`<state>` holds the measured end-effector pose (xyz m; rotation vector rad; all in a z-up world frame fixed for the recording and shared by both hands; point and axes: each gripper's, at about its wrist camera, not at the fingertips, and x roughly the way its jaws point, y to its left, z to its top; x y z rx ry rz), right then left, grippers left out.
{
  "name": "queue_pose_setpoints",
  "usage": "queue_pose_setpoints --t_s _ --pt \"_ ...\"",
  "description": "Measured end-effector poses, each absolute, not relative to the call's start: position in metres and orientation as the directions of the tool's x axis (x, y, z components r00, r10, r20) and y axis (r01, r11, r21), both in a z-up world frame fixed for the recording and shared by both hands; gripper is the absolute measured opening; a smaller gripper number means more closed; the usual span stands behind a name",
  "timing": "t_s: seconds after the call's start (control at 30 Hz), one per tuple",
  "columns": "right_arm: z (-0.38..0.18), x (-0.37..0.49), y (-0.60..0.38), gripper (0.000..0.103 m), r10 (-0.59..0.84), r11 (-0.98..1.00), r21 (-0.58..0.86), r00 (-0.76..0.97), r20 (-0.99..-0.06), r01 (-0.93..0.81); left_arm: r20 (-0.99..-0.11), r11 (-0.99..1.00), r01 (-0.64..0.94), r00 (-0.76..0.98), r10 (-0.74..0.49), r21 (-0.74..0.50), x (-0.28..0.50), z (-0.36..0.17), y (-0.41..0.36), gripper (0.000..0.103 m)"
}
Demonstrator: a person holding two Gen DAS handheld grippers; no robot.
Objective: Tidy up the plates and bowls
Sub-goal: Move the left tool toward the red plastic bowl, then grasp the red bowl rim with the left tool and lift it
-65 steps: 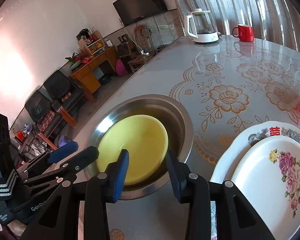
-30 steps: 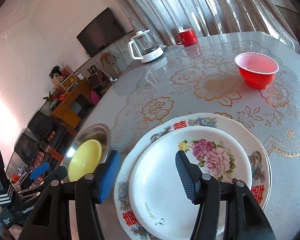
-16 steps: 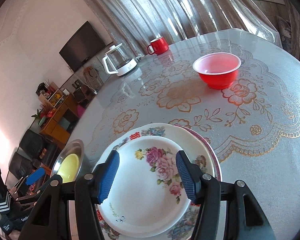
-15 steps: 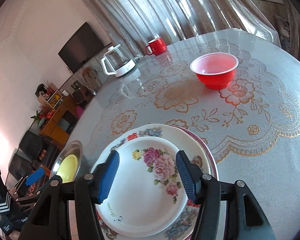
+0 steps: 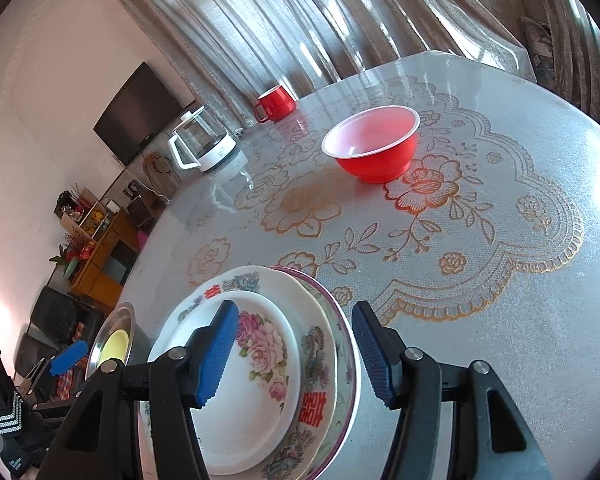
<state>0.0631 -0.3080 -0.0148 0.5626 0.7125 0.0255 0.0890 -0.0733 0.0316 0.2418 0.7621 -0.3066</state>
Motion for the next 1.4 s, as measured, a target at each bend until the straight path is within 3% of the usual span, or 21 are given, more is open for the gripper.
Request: queue_pose_setpoints --t_s 0.33,0.6,0.73,0.9,0.97,1.23,1.3,1.4 --pt "-0.015 0.077 -0.349 0.059 0.160 0.831 0.507 0.774 -0.612 0.229 -0.771 0.929 0.370 0.593 -0.231 0.007 0.133 0.030 -0.100 0.097" --pt "-0.009 0.104 -0.388 0.059 0.115 0.812 0.517 0.793 -0.598 0.272 -0.809 0.916 0.390 0.505 -0.301 -0.097 0.181 0.030 -0.138 0.076" --pt "-0.009 0.124 -0.404 0.059 0.094 0.812 0.508 0.794 -0.601 0.288 -0.811 0.897 0.426 0.481 -0.333 -0.117 0.203 0.030 -0.170 0.072" --pt "-0.013 0.151 -0.424 0.033 0.075 0.803 0.507 0.791 -0.608 0.313 -0.804 0.873 0.454 0.444 -0.396 -0.179 0.232 0.028 -0.209 0.049" --pt "-0.017 0.162 -0.432 0.028 0.069 0.798 0.505 0.783 -0.618 0.328 -0.803 0.861 0.464 0.421 -0.422 -0.209 0.244 0.026 -0.224 0.039" --pt "-0.028 0.195 -0.447 0.021 0.078 0.792 0.504 0.762 -0.643 0.345 -0.804 0.831 0.435 0.319 -0.502 -0.347 0.293 0.001 -0.270 0.033" --pt "-0.032 0.201 -0.448 0.017 0.091 0.793 0.507 0.758 -0.646 0.337 -0.802 0.821 0.429 0.292 -0.521 -0.377 0.299 -0.004 -0.278 0.014" --pt "-0.030 0.203 -0.444 0.013 0.085 0.808 0.489 0.757 -0.648 0.328 -0.797 0.818 0.430 0.295 -0.527 -0.382 0.298 -0.005 -0.280 0.013"
